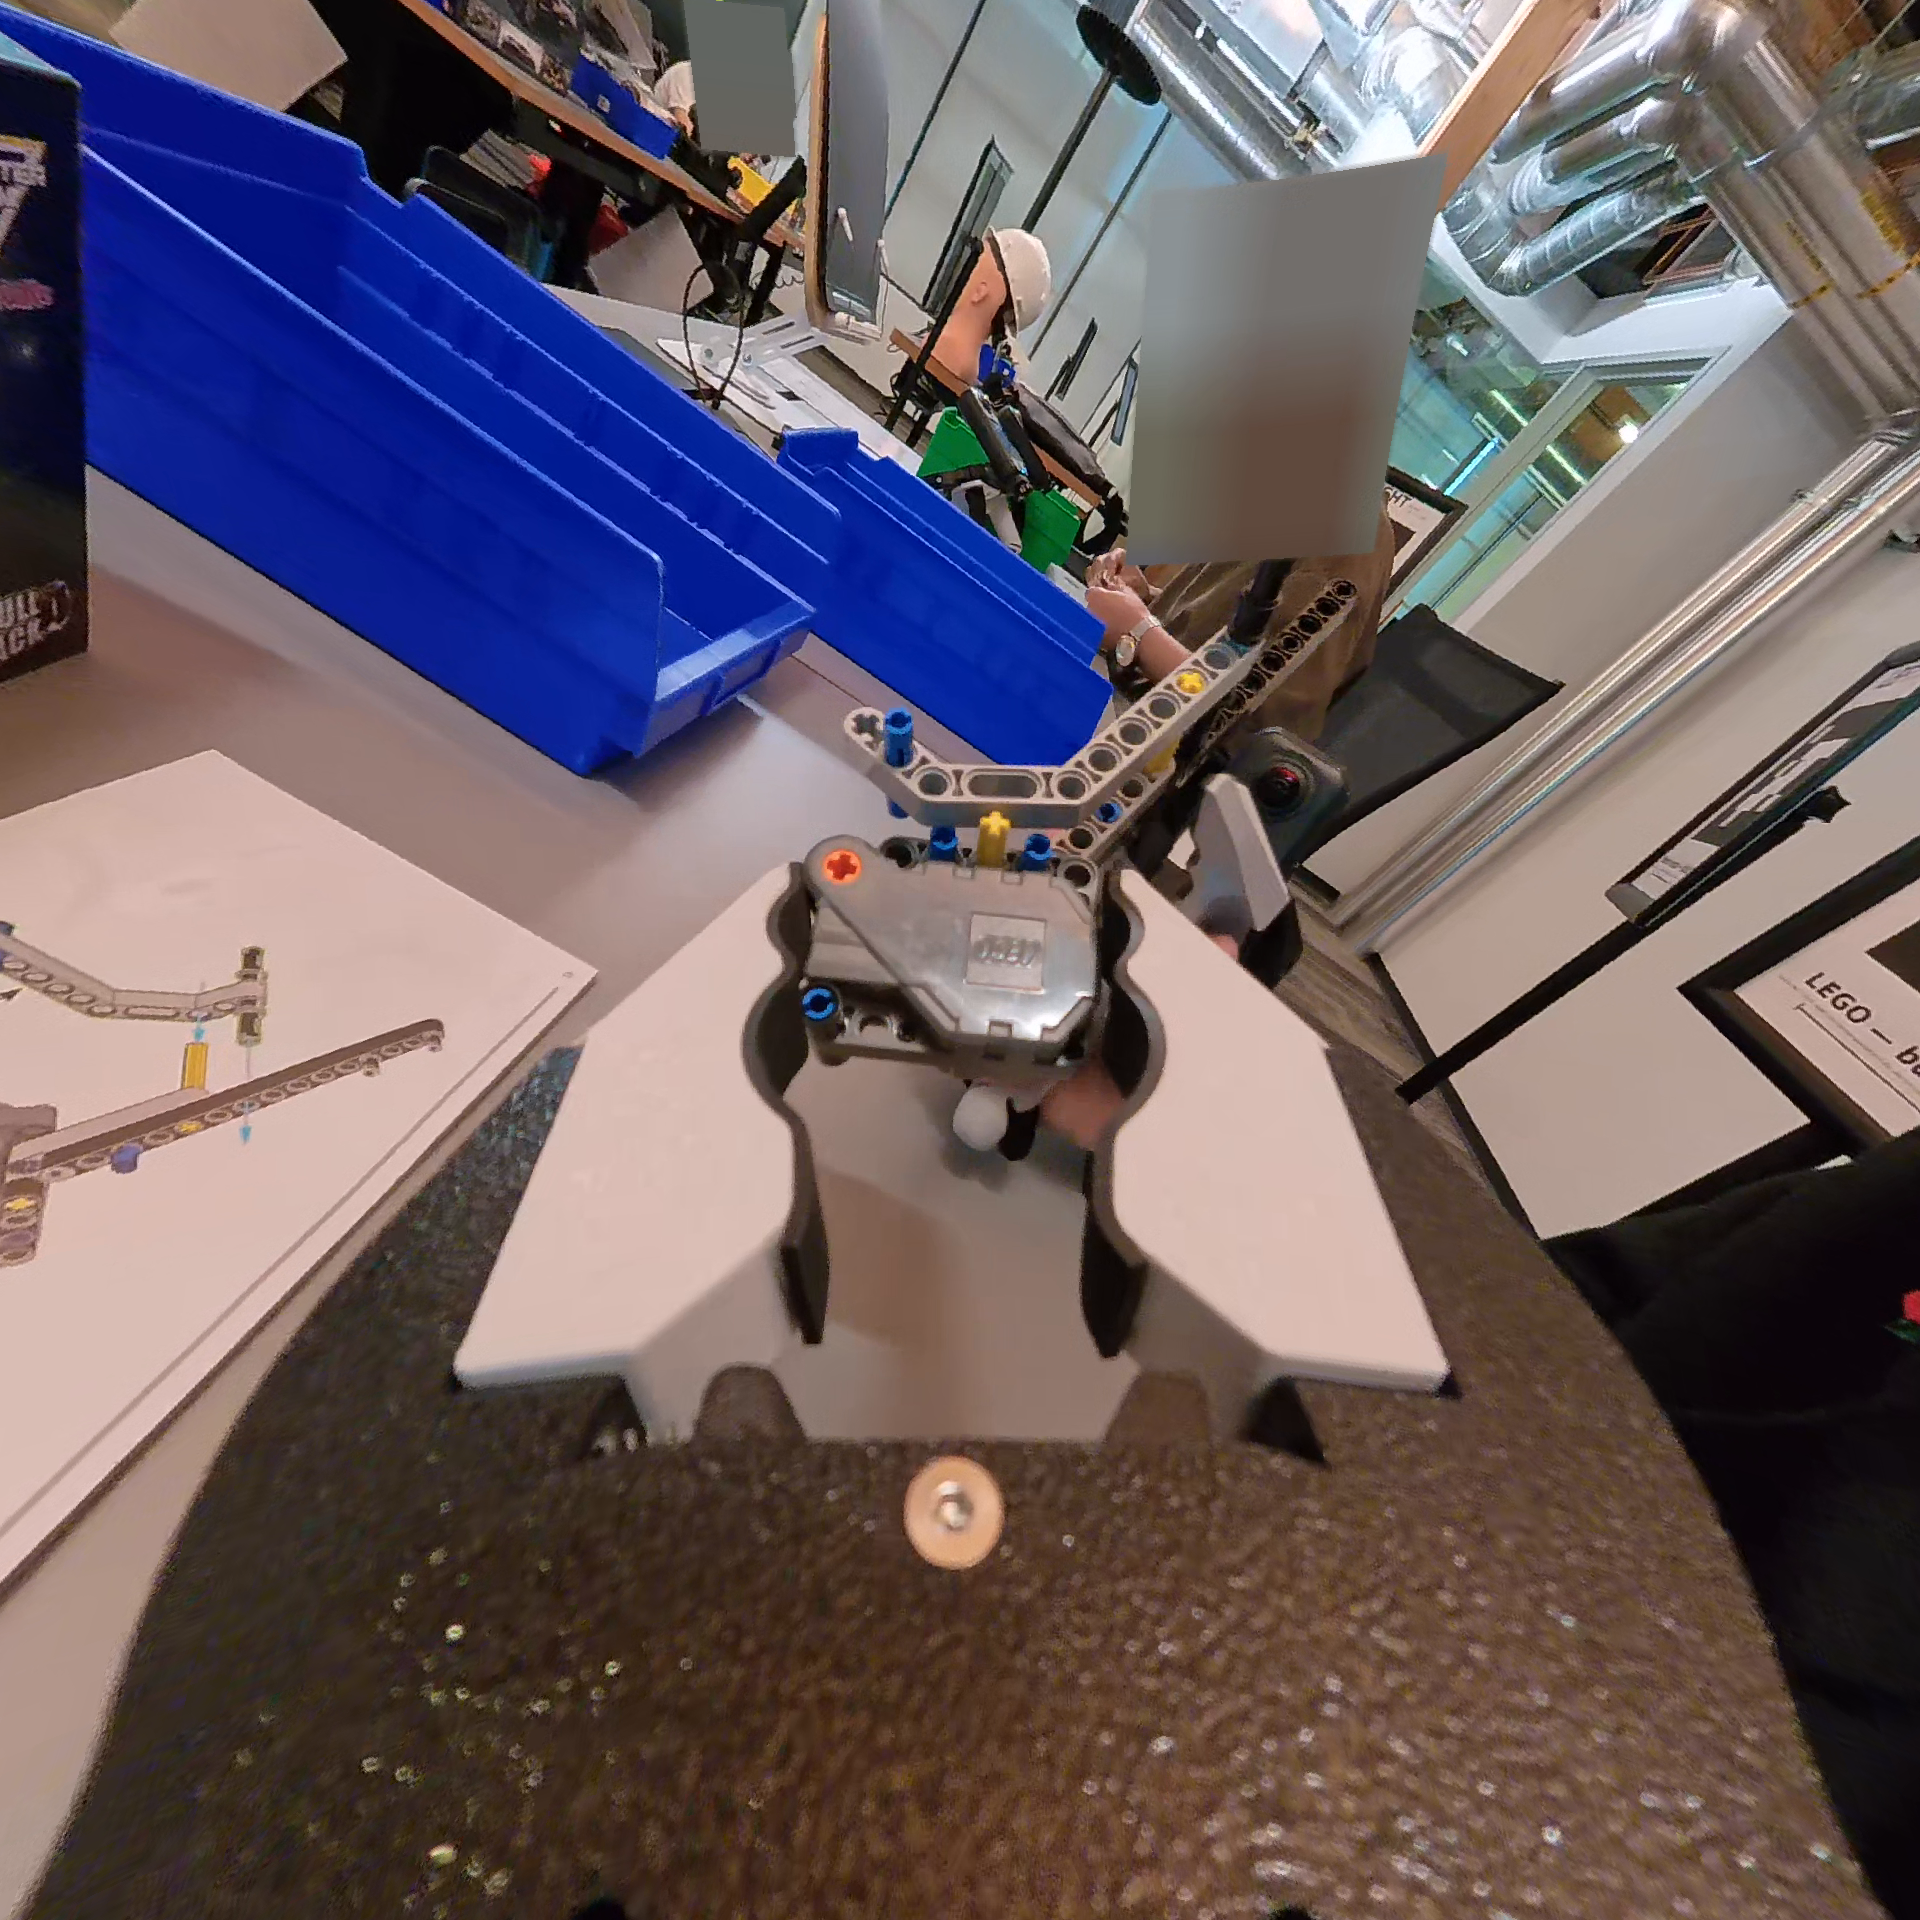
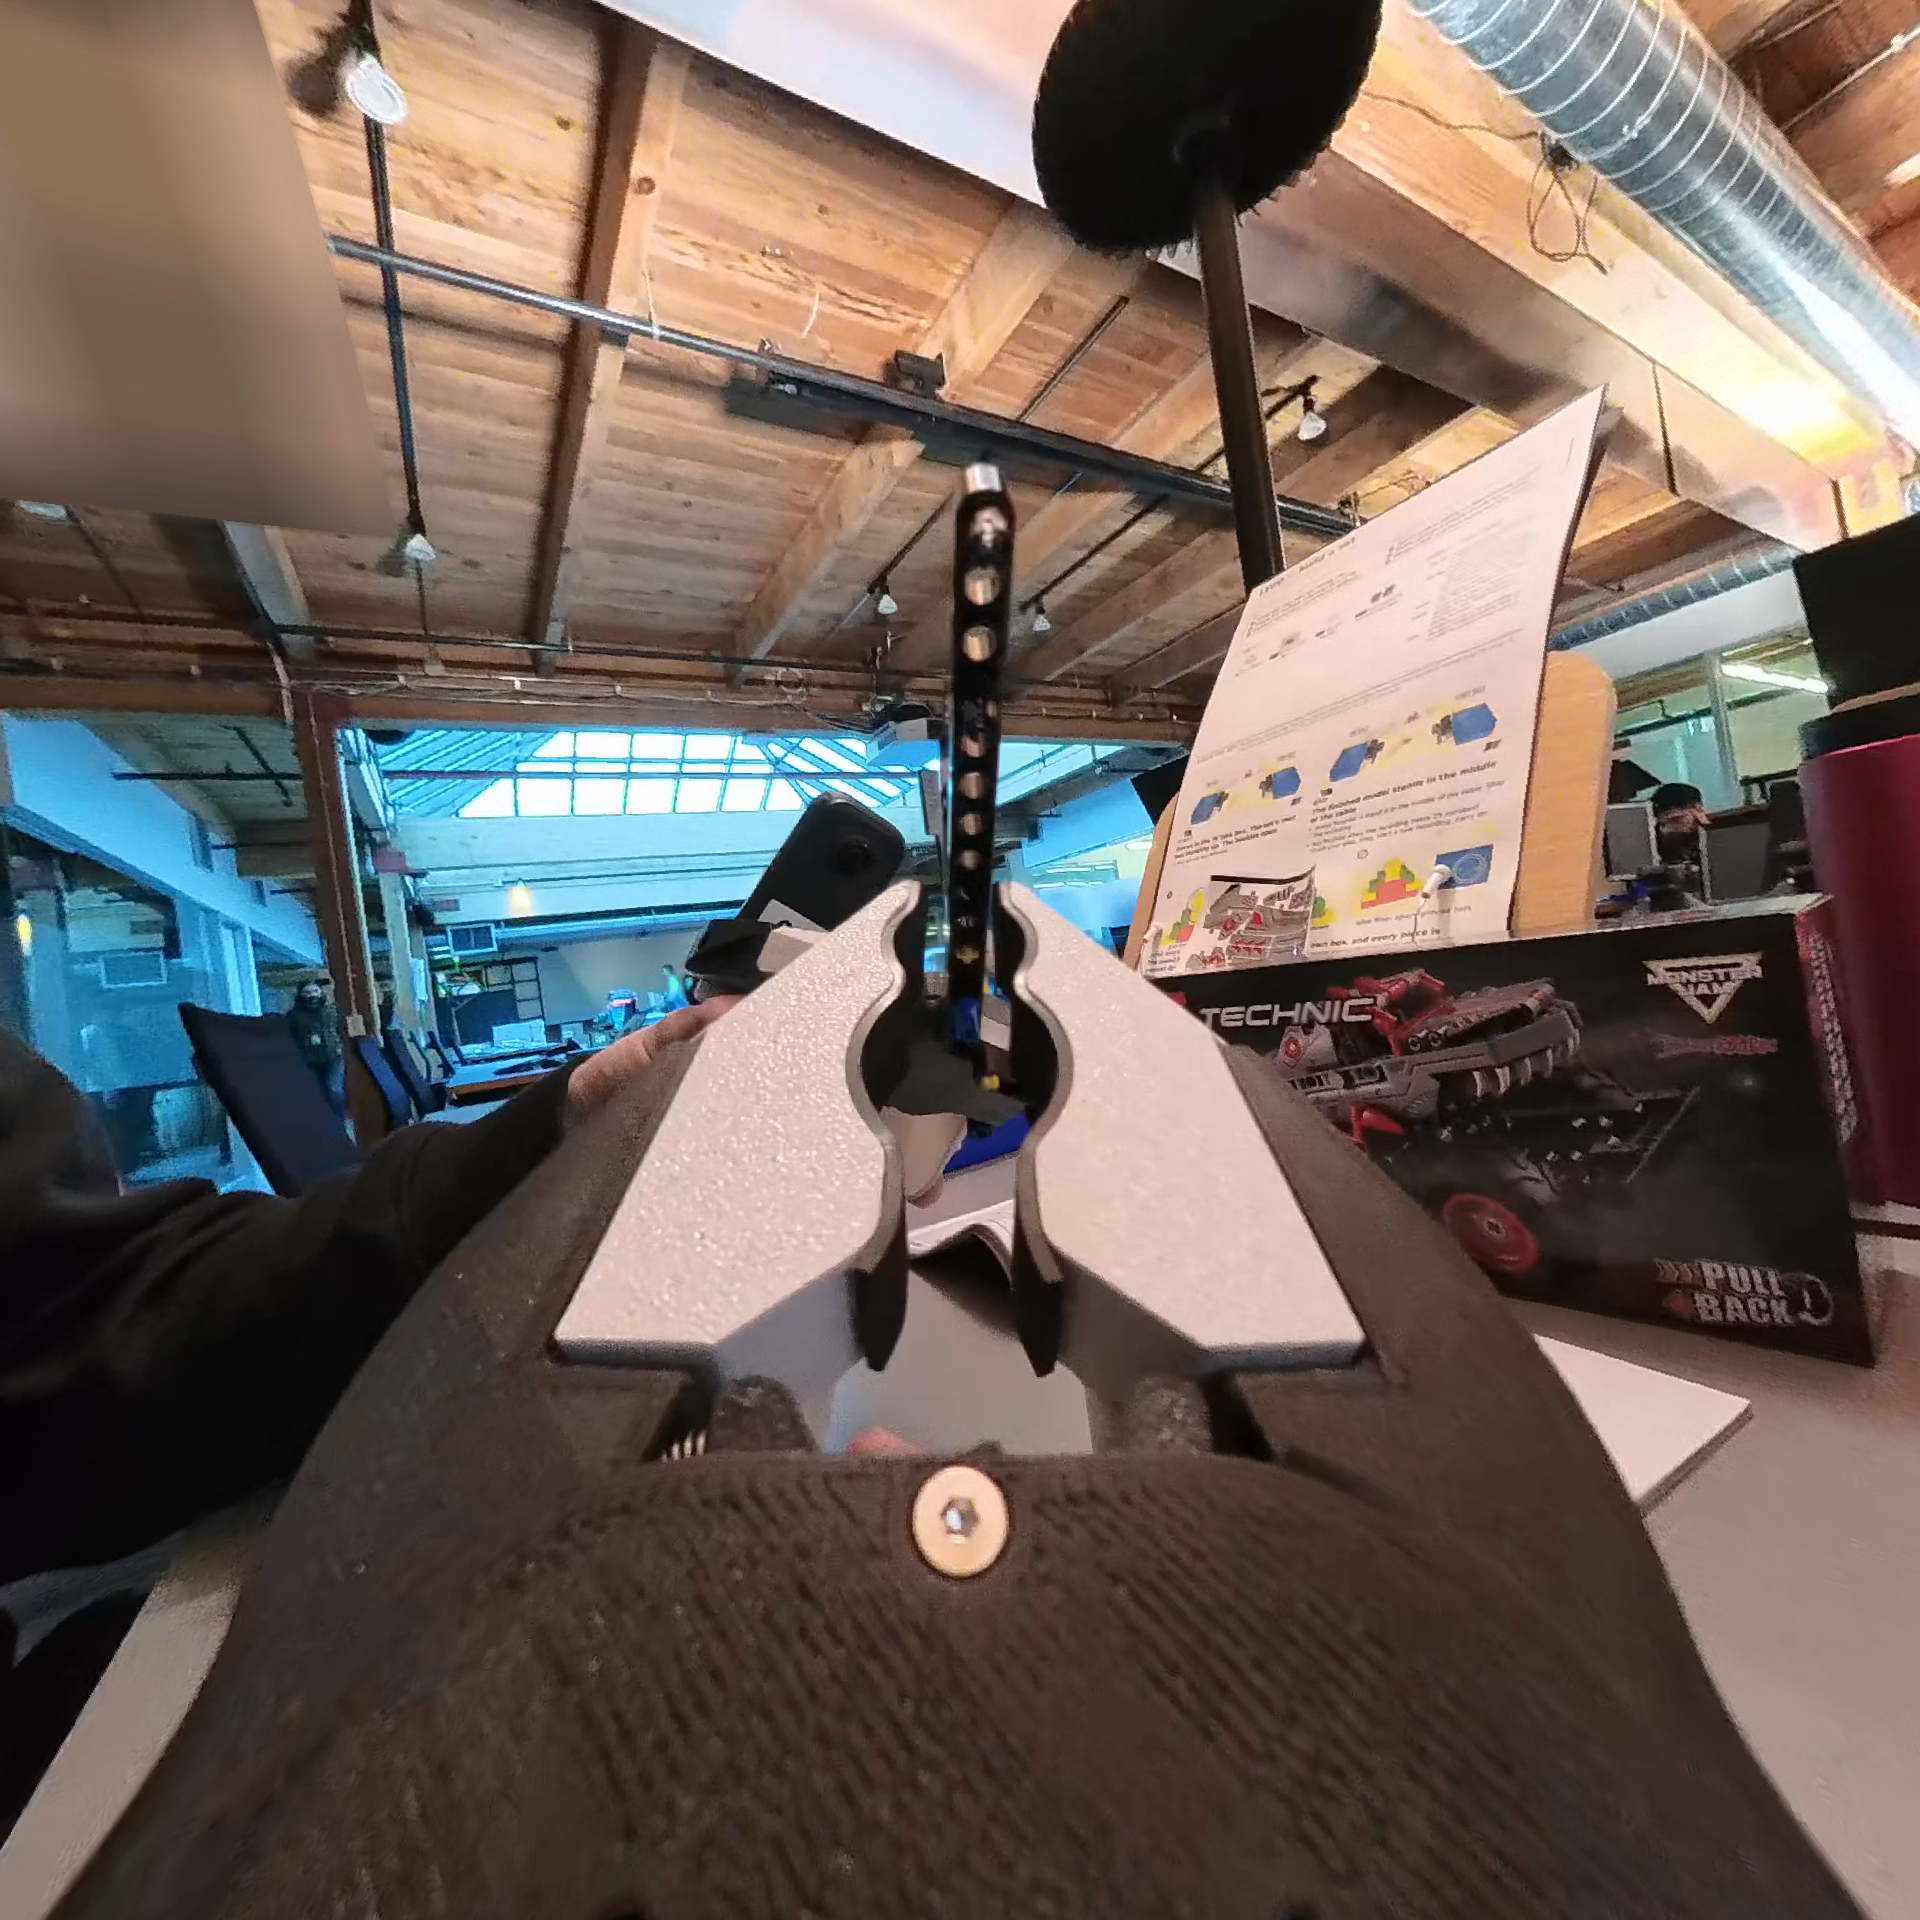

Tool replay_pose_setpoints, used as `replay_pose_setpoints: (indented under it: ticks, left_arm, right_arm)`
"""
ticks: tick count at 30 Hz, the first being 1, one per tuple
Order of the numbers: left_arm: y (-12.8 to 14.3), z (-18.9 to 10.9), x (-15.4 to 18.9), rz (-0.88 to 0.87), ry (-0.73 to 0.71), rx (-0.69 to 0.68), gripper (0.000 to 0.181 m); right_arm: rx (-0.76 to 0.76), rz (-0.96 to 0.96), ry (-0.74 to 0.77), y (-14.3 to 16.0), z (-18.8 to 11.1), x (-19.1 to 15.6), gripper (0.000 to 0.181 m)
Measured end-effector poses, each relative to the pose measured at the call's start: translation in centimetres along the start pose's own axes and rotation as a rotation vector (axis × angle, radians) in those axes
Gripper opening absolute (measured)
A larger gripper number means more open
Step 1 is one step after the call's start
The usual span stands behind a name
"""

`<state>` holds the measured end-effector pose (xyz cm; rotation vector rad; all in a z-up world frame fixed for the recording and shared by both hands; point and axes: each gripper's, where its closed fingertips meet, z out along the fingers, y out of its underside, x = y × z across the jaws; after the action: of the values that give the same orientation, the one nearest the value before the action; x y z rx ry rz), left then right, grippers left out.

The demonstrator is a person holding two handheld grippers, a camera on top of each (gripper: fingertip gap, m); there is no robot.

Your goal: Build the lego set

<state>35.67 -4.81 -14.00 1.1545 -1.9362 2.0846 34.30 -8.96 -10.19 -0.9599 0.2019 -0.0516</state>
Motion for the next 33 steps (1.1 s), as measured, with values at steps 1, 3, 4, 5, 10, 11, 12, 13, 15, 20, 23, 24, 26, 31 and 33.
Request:
replay_pose_setpoints:
  ticks: [1,3,4,5,10,11,12,13,15,20,23,24,26,31,33]
  left_arm:
    - [0.1,0.1,0.1,-0.002,0.003,0.000,0.054]
    - [0.1,0.2,0.1,-0.003,0.006,-0.003,0.054]
    - [0.1,0.2,0.1,0.002,0.005,-0.009,0.054]
    - [0.1,0.1,0.0,0.011,-0.002,-0.016,0.054]
    - [0.0,-0.9,-0.7,0.138,-0.085,-0.112,0.054]
    - [0.0,-1.1,-0.8,0.164,-0.099,-0.142,0.054]
    - [0.1,-1.2,-0.9,0.186,-0.110,-0.172,0.054]
    - [0.1,-1.2,-0.9,0.199,-0.114,-0.196,0.054]
    - [0.1,-1.1,-0.7,0.208,-0.111,-0.215,0.054]
    - [-0.1,-0.8,-0.3,0.186,-0.082,-0.202,0.054]
    - [-0.1,-0.5,0.0,0.160,-0.055,-0.197,0.054]
    - [-0.2,-0.5,0.0,0.161,-0.053,-0.199,0.054]
    - [-0.2,-0.5,0.2,0.160,-0.048,-0.205,0.054]
    - [-0.5,-0.3,0.8,0.170,-0.034,-0.221,0.054]
    - [-0.8,-0.3,1.0,0.179,-0.030,-0.216,0.054]
  right_arm:
    - [0.009,-0.003,0.000,-0.2,0.0,0.0,0.008]
    - [0.011,-0.001,0.003,-0.2,0.0,0.0,0.007]
    - [0.011,0.004,0.000,-0.2,-0.1,0.0,0.007]
    - [0.010,0.004,0.000,-0.2,-0.1,0.1,0.006]
    - [-0.104,-0.003,-0.016,1.0,-0.3,0.0,0.011]
    - [-0.140,-0.008,-0.016,1.5,-0.4,0.0,0.009]
    - [-0.169,-0.019,-0.010,1.9,-0.4,0.1,0.008]
    - [-0.177,-0.031,-0.006,2.0,-0.5,0.1,0.008]
    - [-0.168,-0.019,-0.018,1.9,-0.4,-0.1,0.005]
    - [-0.136,-0.019,-0.031,1.4,-0.4,-0.3,0.006]
    - [-0.101,-0.044,-0.035,1.0,-0.4,-0.4,0.004]
    - [-0.100,-0.052,-0.037,1.0,-0.5,-0.4,0.004]
    - [-0.103,-0.066,-0.049,0.9,-0.5,-0.6,0.004]
    - [-0.131,-0.078,-0.060,1.3,-0.4,-0.9,0.004]
    - [-0.114,-0.102,-0.042,0.9,-0.2,-0.9,0.004]
